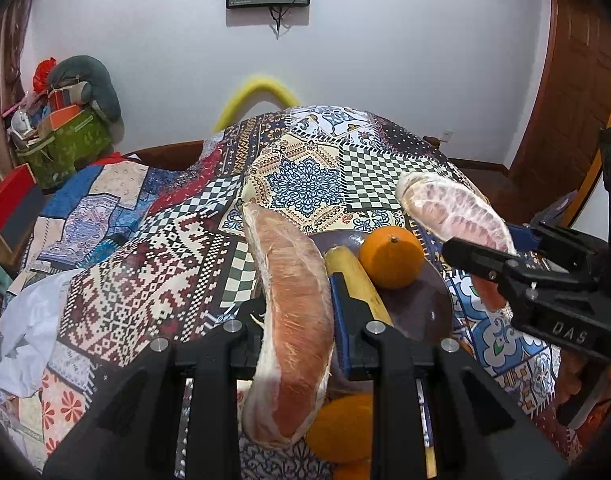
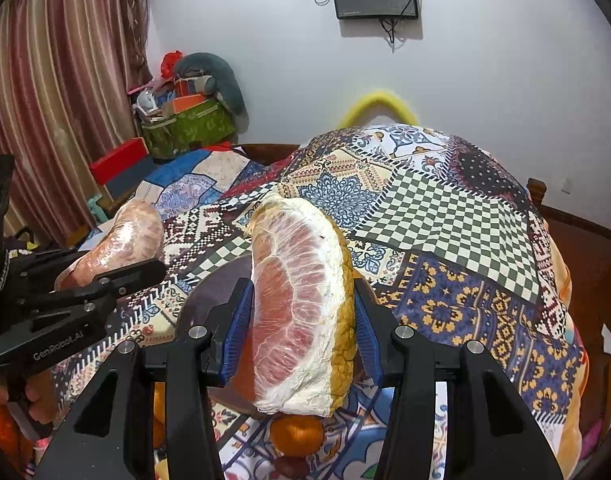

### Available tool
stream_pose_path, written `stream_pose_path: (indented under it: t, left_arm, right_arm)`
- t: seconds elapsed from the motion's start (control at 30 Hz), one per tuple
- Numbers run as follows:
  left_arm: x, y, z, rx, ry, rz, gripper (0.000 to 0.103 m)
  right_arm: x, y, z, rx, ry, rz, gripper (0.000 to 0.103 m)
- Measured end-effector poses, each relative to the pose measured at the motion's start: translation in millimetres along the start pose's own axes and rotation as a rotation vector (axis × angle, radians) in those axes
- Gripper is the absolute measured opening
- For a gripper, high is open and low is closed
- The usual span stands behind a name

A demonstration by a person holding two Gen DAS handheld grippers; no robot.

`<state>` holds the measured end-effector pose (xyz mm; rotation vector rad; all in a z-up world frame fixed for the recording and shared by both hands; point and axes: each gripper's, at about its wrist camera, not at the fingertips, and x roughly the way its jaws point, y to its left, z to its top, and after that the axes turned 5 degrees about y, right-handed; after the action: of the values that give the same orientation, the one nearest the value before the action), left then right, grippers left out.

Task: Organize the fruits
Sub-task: 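Lower the pink pomelo segments onto the dark plate and open both grippers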

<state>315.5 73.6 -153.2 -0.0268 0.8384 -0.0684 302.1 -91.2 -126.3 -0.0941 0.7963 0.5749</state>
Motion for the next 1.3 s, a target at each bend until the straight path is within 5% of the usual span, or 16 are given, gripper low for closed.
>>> stream_pose_path:
  t: [0.73, 1.3]
  left_arm:
    - [76, 8, 18, -0.009, 0.114, -0.074, 0.025]
    - [82, 5, 16, -0.015, 0.141, -0.055, 0.030]
  right_arm:
    - [48, 4, 2, -0.065, 0.089, 0.005, 0.045]
    - [47, -1, 4, -0.023, 0.087, 0.028, 0.046]
